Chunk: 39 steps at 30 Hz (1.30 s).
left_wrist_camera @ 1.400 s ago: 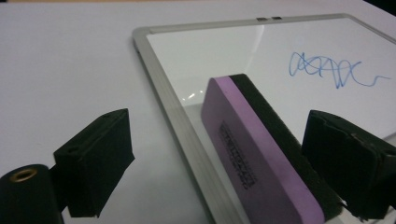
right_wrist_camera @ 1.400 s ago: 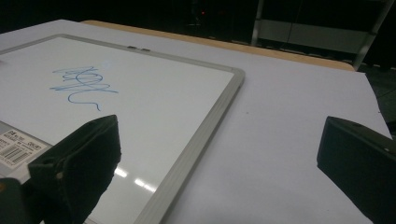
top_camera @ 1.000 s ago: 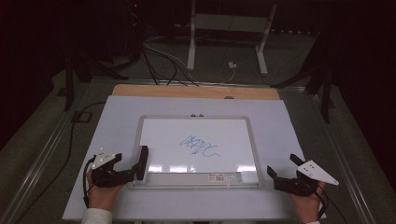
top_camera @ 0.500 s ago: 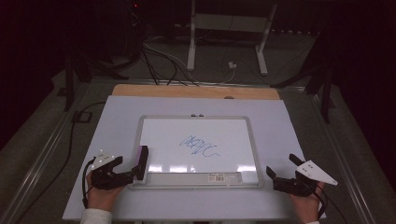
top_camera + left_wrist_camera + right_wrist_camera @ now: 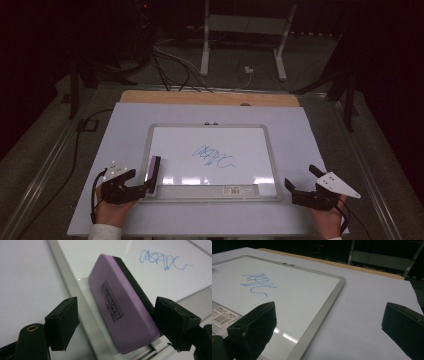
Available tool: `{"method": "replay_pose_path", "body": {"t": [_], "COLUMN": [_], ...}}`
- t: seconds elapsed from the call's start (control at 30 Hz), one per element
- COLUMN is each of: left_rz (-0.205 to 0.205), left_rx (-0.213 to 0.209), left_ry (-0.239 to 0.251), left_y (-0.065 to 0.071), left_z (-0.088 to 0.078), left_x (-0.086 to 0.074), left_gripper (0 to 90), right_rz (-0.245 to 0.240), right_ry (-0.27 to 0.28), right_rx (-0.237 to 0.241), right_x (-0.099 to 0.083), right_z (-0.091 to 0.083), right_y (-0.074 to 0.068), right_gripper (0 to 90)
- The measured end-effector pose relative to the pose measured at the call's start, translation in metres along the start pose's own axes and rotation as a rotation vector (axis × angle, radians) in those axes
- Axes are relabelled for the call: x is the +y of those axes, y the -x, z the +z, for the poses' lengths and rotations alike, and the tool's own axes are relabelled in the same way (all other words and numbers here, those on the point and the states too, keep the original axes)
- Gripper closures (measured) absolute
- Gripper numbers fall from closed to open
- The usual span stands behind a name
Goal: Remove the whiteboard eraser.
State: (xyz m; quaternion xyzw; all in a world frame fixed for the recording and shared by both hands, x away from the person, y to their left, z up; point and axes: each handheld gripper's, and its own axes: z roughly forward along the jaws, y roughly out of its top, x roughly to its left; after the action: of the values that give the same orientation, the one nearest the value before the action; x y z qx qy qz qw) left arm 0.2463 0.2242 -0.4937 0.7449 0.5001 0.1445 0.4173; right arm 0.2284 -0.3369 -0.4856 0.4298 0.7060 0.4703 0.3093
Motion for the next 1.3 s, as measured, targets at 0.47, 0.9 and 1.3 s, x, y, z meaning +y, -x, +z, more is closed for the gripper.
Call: {"method": "replay_pose_path", "body": {"t": [0.47, 0.9, 1.3], "left_rz": [0.02, 0.012, 0.024], "left_rx": [-0.016, -0.008, 0.012], "left_ry": [-0.082, -0.065, -0.017], "left_y": [0.006, 0.004, 0.003], "left_z": [0.011, 0.007, 0.004], "left_x": [-0.003, 0.002, 0.015], "left_gripper": [40.0, 41.3, 41.5], "right_rz": [-0.003, -0.001, 0.0], "right_ry": [0.009, 0.011, 0.017], "right_rx": [-0.004, -0.005, -0.01], "right_x": [0.0, 0.001, 0.001], "right_z": [-0.001, -0.002, -0.003], "right_y": [0.001, 0.001, 0.001], "right_gripper": [0.2, 0.3, 0.3]}}
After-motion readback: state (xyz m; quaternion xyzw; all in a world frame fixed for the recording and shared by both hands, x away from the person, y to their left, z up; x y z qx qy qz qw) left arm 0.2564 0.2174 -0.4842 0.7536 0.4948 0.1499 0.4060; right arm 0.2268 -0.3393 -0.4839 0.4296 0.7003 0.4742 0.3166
